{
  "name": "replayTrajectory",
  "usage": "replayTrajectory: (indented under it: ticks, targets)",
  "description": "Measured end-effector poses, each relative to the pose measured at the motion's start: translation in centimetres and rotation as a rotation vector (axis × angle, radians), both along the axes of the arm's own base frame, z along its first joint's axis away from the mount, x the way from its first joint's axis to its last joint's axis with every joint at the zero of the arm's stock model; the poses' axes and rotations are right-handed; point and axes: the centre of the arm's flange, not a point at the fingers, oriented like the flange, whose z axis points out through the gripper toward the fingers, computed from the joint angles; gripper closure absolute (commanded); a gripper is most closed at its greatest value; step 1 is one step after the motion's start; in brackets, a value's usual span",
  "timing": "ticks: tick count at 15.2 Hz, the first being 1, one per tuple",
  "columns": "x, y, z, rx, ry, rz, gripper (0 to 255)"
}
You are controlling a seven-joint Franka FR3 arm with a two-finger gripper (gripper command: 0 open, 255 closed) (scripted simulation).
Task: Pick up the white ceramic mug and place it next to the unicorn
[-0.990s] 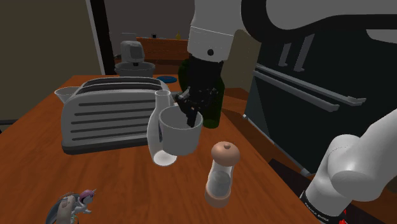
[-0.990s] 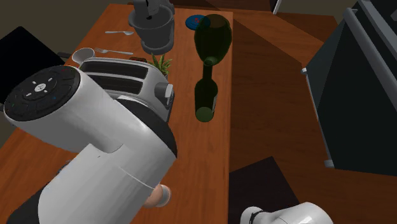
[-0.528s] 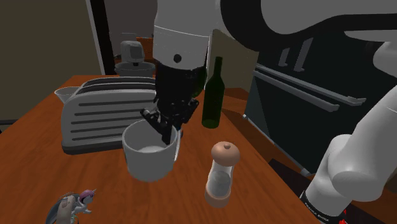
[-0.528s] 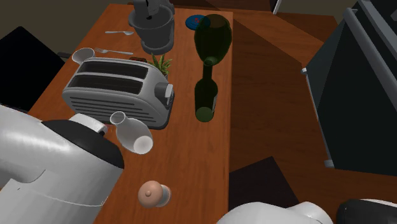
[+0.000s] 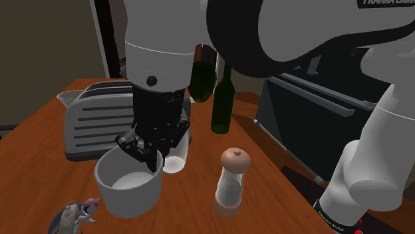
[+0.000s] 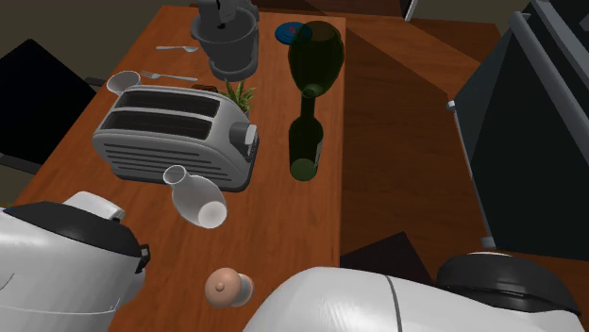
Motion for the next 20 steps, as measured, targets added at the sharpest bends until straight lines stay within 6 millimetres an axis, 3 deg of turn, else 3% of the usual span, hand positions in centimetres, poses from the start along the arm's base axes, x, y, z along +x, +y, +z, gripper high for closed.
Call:
replayTrajectory:
  ticks: [20]
  targets:
    - [0.0,0.2,-10.6,0.000,0.000,0.000,255]
